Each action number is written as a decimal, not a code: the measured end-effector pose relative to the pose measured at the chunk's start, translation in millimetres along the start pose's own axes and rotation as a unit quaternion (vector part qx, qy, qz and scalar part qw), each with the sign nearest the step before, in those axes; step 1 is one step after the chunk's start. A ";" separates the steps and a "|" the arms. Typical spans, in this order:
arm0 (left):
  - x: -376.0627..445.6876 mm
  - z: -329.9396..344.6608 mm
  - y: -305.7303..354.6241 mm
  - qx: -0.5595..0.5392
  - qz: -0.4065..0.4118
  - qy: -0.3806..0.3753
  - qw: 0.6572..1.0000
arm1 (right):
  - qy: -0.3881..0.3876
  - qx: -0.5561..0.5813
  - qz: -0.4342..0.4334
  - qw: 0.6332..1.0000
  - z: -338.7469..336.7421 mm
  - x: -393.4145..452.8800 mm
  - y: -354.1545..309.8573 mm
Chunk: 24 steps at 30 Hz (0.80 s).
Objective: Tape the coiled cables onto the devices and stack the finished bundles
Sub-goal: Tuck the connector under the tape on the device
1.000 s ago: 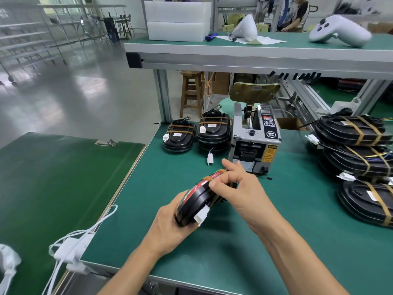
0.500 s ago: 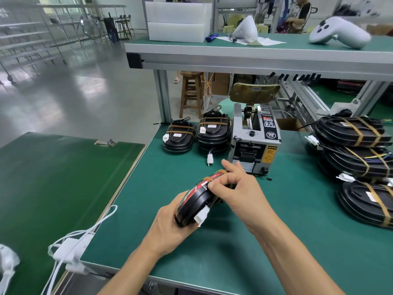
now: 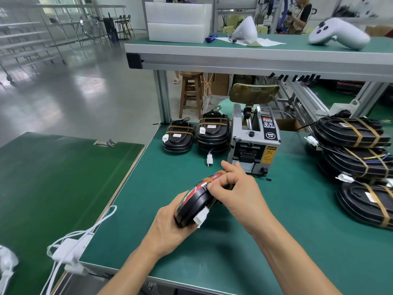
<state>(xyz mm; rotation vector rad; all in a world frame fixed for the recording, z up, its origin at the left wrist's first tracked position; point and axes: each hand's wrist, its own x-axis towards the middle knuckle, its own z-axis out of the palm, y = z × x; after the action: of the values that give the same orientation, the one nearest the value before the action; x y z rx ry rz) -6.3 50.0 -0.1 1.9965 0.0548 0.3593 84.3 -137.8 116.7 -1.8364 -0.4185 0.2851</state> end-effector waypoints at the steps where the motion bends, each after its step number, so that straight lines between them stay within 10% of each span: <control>1: 0.2 -0.1 -0.2 -0.001 -0.002 -0.001 1.000 | 0.001 0.001 0.000 1.000 0.4 0.1 0.1; 24: -0.3 -0.1 5.3 -0.001 -0.006 -0.006 1.000 | -0.006 0.006 0.017 1.000 -4.1 -2.2 -3.1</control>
<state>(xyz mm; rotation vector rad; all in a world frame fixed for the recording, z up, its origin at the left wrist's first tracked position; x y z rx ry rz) -7.2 47.7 4.6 1.9949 0.0574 0.3396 83.5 -141.5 120.8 -1.8315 -0.3920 0.3217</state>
